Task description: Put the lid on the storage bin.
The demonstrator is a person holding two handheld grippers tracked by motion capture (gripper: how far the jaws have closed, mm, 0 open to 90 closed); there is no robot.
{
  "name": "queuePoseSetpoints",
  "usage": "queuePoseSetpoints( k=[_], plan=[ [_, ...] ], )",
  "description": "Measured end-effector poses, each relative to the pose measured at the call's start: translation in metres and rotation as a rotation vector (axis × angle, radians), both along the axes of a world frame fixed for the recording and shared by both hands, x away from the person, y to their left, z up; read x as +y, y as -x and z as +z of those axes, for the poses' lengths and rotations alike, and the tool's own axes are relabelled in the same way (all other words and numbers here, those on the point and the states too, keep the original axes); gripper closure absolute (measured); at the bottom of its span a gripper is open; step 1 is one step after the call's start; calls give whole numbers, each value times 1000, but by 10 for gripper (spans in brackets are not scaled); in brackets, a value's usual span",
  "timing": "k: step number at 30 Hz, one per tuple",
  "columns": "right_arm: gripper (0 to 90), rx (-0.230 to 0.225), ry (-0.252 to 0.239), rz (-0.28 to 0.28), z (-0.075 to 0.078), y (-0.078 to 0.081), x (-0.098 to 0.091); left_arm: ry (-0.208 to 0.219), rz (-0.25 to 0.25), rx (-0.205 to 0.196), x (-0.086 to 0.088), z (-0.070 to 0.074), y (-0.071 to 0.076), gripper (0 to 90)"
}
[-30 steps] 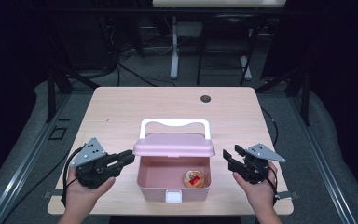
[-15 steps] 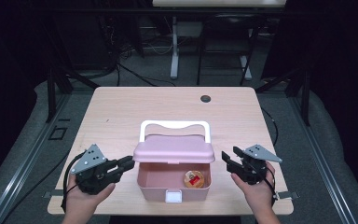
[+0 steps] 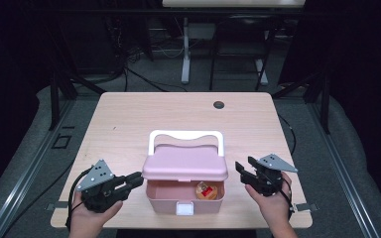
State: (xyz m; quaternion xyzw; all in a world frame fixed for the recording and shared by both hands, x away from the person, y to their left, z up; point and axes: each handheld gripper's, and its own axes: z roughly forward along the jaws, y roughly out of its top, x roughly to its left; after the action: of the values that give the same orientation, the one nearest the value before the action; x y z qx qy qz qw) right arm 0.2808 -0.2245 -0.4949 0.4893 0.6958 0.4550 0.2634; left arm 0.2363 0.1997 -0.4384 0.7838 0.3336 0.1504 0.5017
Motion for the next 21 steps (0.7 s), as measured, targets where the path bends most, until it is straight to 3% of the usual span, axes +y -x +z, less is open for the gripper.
queuePoseSetpoints(
  k=[21],
  plan=[
    [485, -3, -2, -8, -1, 0, -2, -22, -7, 26, 1, -20, 9, 806]
  ],
)
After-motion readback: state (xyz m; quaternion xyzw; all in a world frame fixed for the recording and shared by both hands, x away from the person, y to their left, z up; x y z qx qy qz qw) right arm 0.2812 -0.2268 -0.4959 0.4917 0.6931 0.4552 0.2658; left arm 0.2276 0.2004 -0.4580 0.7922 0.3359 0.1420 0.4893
